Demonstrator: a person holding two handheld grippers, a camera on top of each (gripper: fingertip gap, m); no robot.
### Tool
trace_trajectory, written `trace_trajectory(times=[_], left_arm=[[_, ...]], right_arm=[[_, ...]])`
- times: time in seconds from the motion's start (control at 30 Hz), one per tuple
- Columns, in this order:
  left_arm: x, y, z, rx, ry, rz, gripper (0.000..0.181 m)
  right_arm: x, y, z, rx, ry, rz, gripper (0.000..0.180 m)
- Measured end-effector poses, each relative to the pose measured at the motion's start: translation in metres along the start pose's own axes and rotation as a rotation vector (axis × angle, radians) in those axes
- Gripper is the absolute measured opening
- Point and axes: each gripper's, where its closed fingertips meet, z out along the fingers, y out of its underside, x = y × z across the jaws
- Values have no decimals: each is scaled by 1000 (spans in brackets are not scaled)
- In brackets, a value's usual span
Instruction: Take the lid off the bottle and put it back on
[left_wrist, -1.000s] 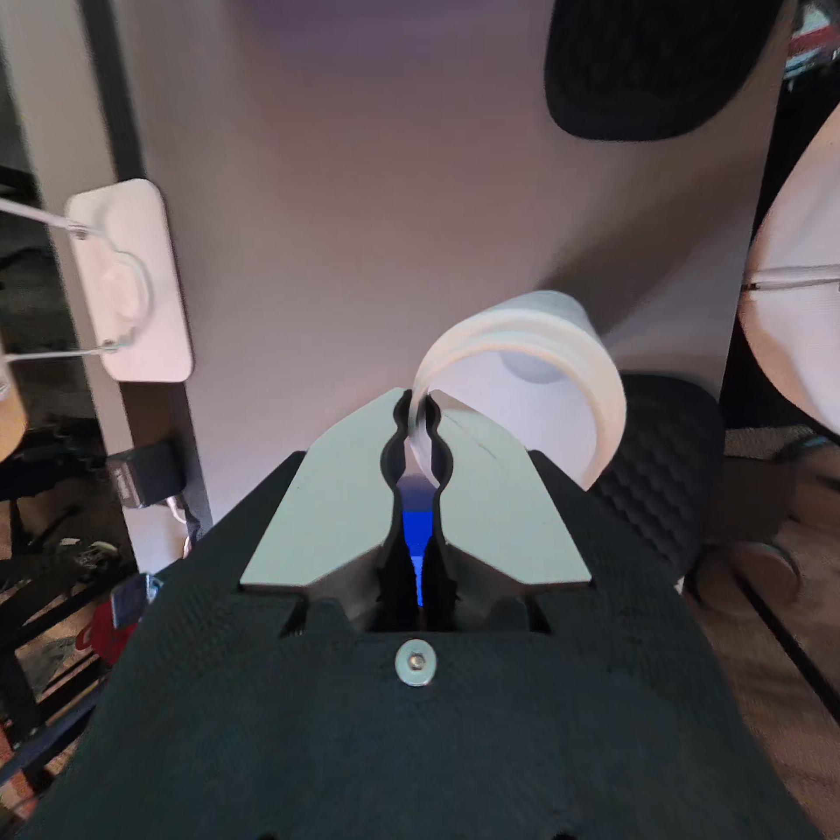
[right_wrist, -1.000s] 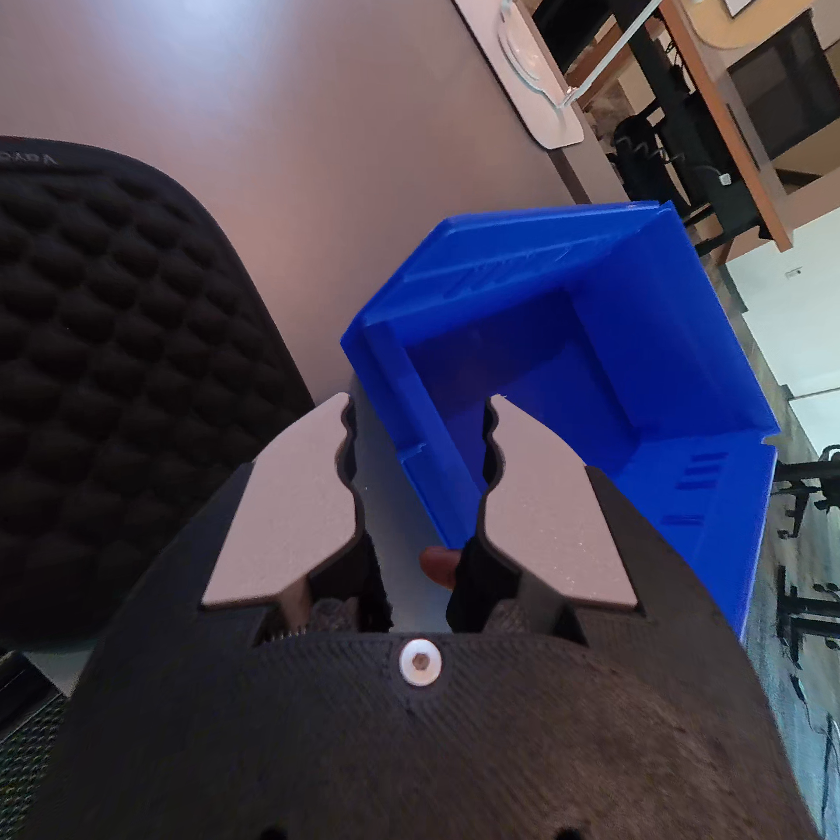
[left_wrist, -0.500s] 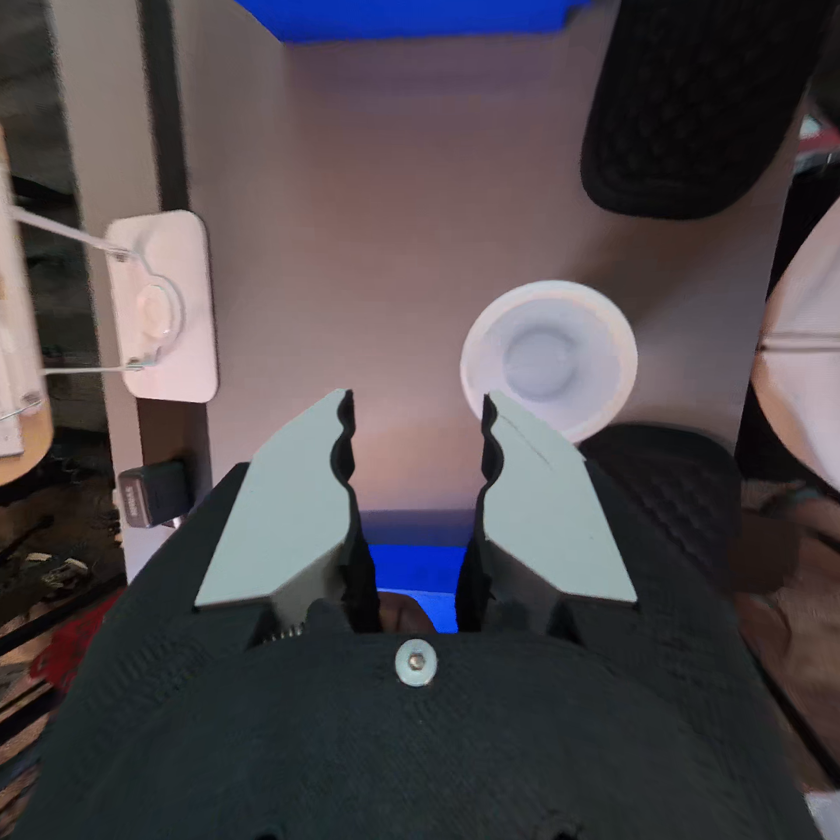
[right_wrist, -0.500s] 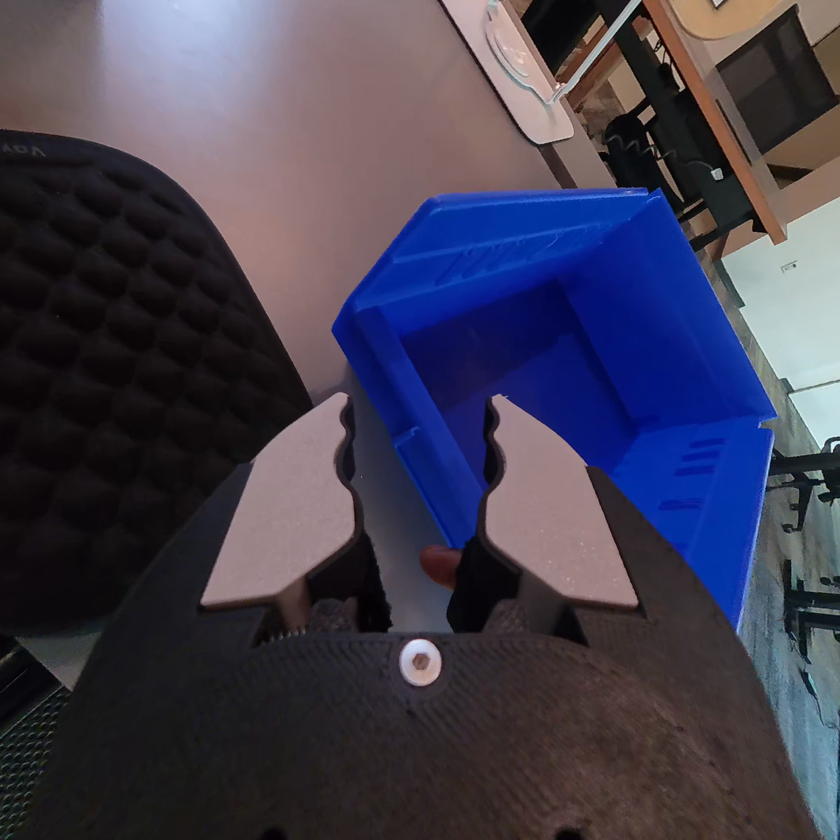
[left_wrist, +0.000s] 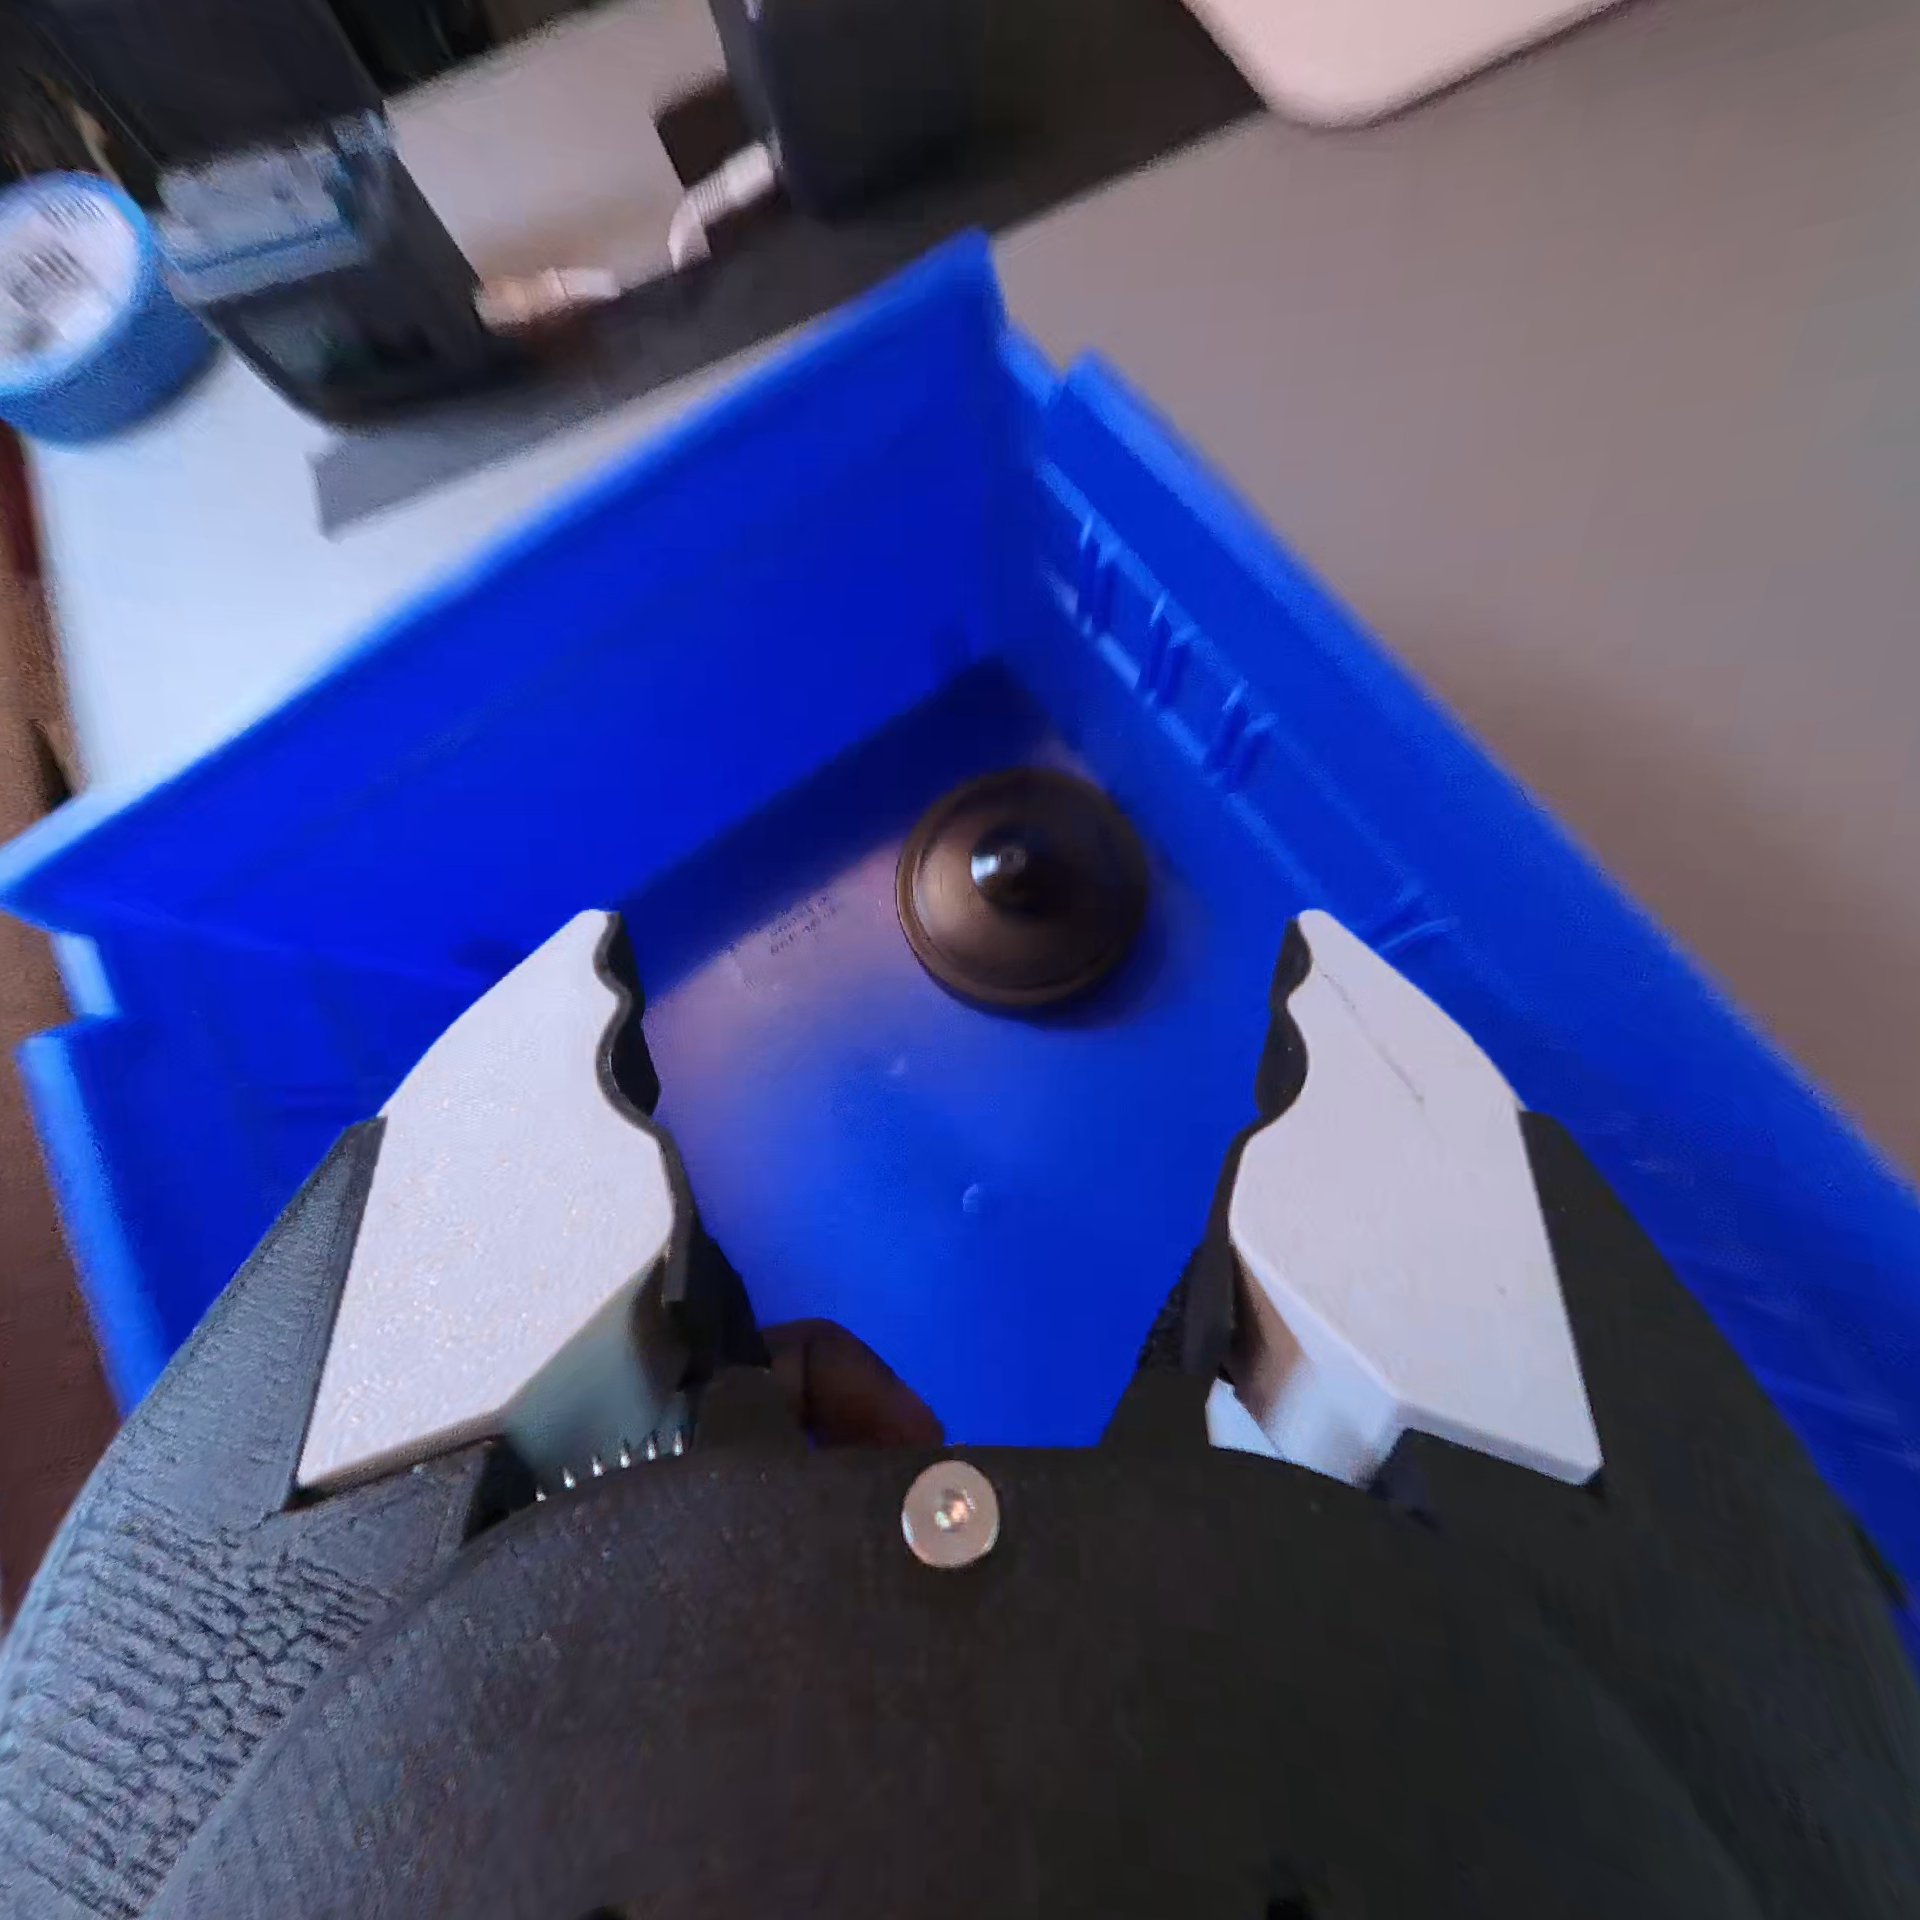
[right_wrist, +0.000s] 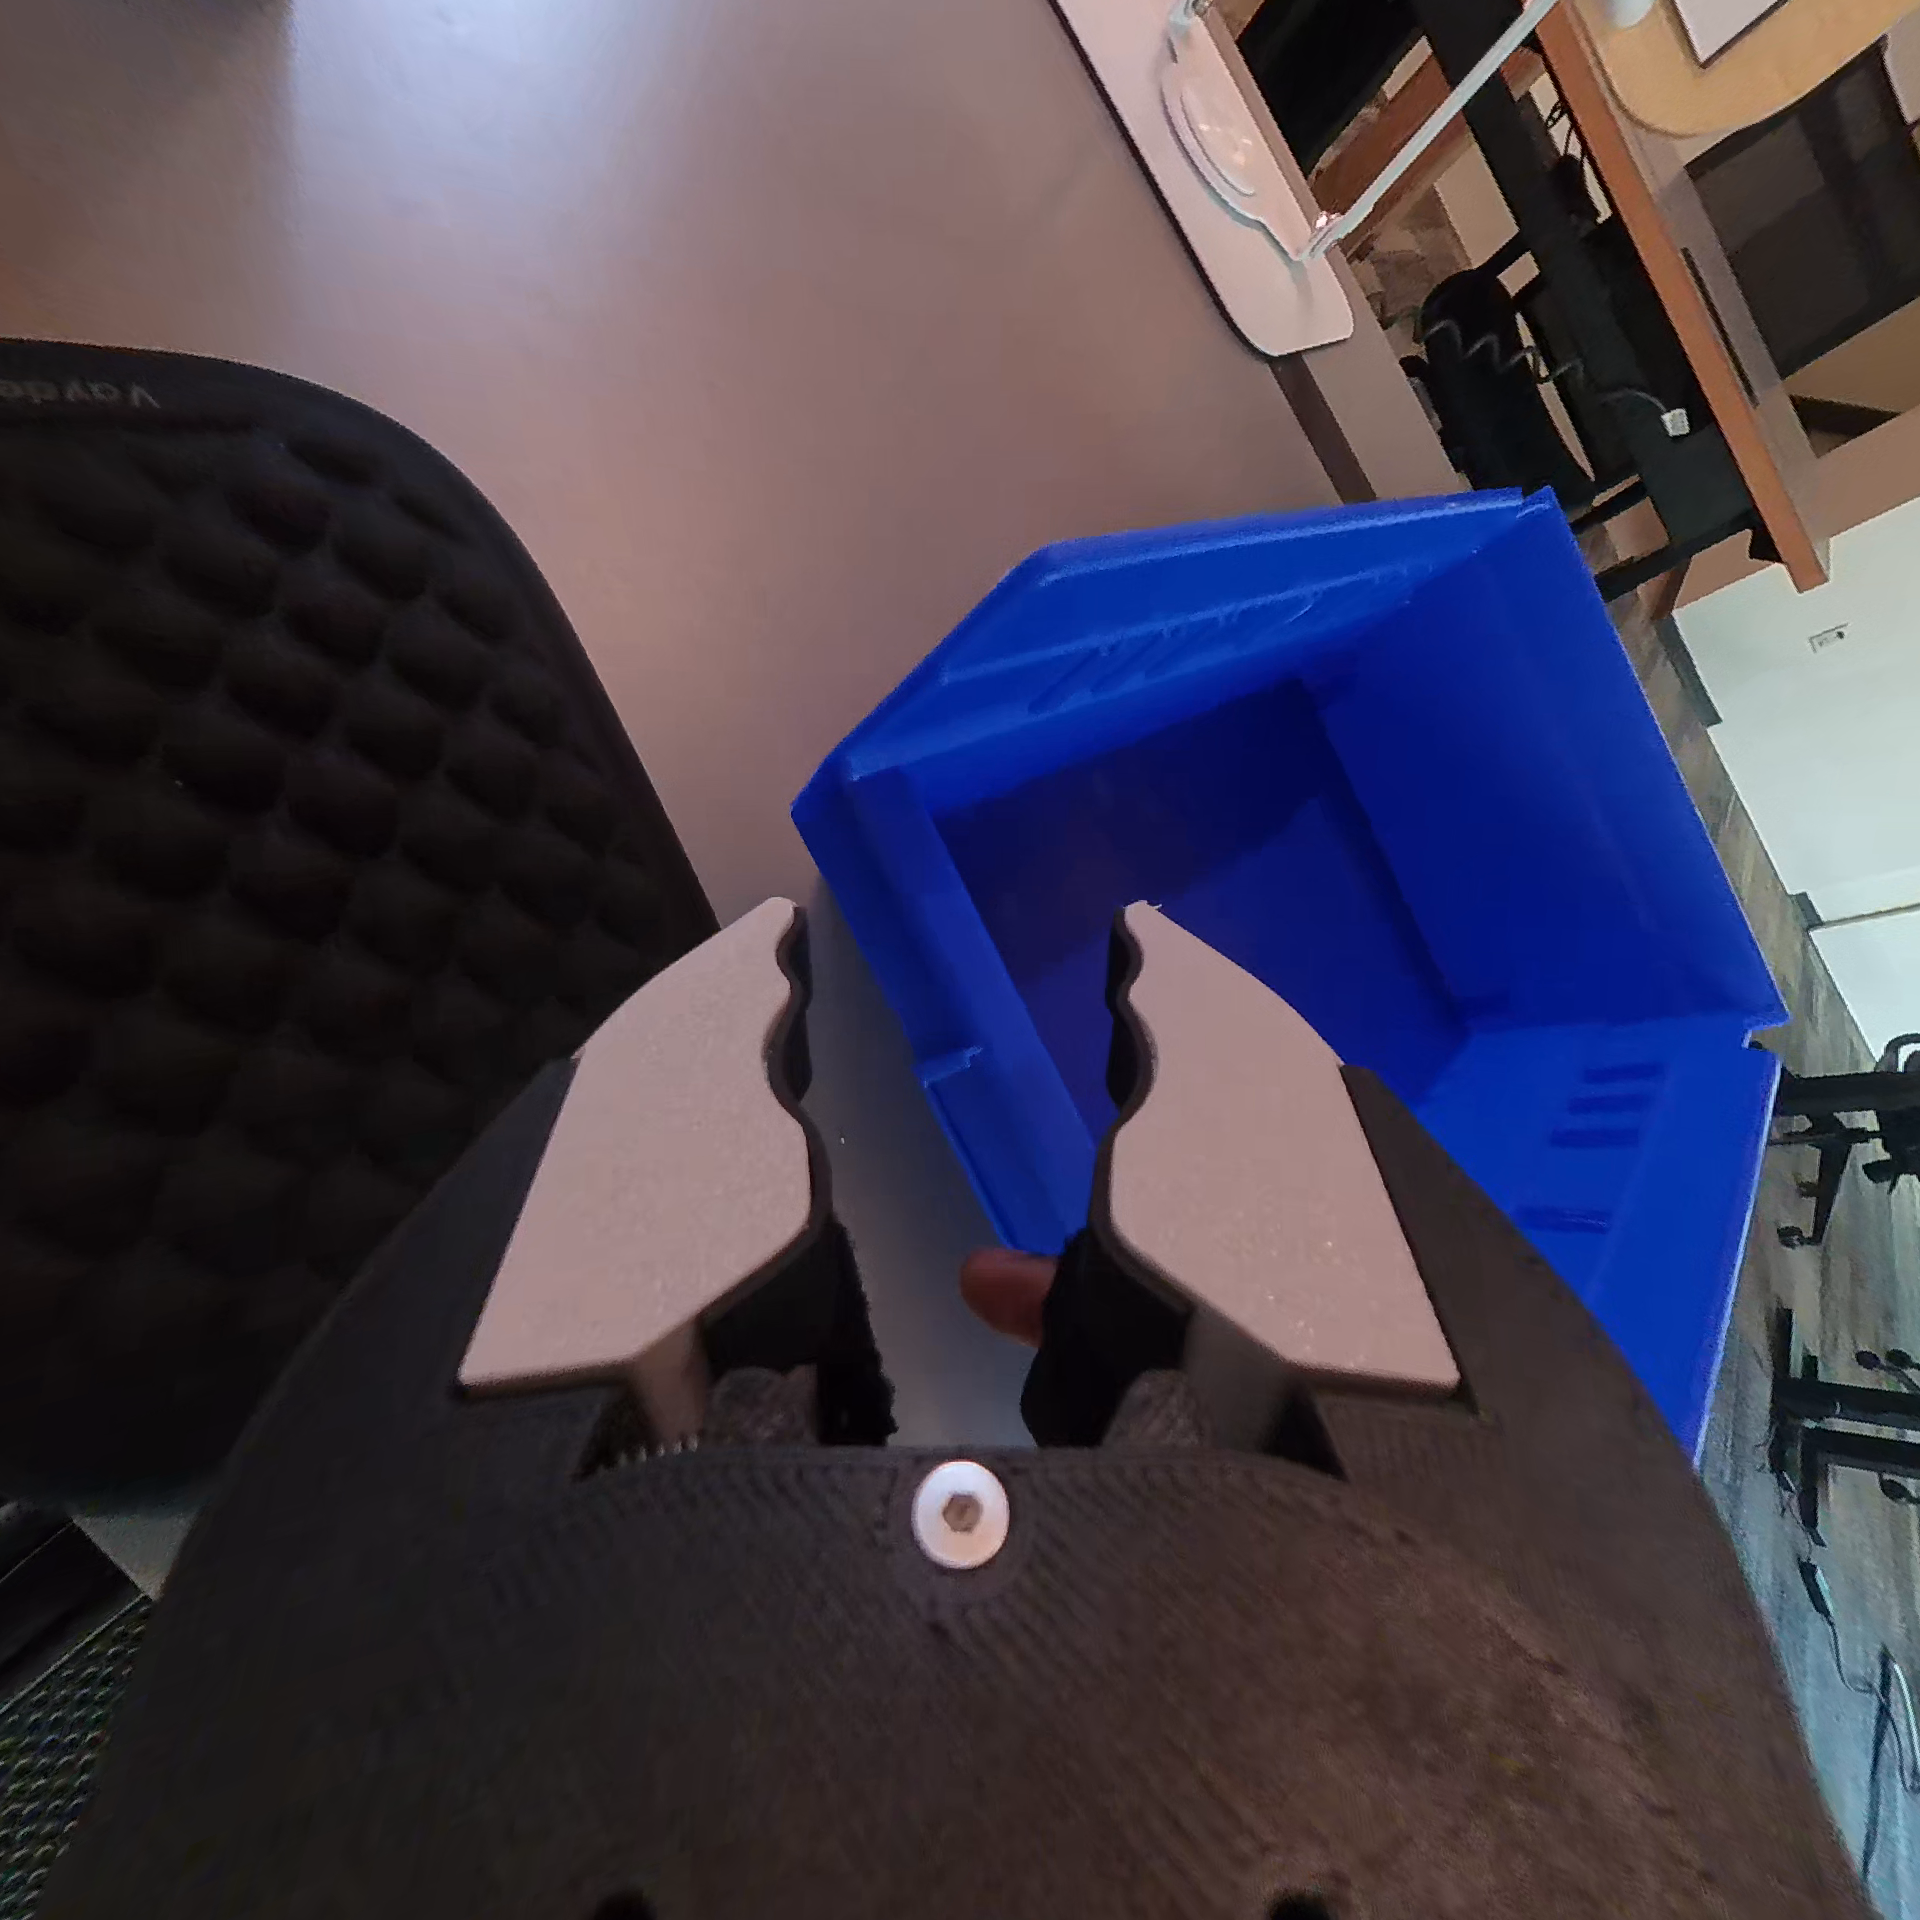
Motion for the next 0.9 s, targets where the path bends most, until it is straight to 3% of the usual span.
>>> trace_trajectory(times=[0.23, 0.3, 0.4, 0.5, 0.6, 0.77, 0.9], left_arm=[[17, 43, 61, -151, 81, 59, 102], [23, 41, 67, -115, 135, -2, 70], [13, 38, 58, -69, 77, -4, 69], [8, 4, 17, 145, -102, 112, 69], [28, -41, -52, 392, -292, 271, 69], [126, -90, -156, 694, -427, 556, 68], [212, -99, -197, 779, -415, 768, 68]], right_arm=[[-4, -4, 4, -18, -15, -19, 55], [-4, -2, 4, -26, -16, -22, 55], [-2, -1, 2, -24, -5, -13, 55], [4, -15, -3, 47, 22, 22, 55], [6, -54, -5, 193, 53, 25, 53], [-18, -183, -20, 633, 65, -19, 48], [-56, -282, -53, 941, -14, -65, 38]])
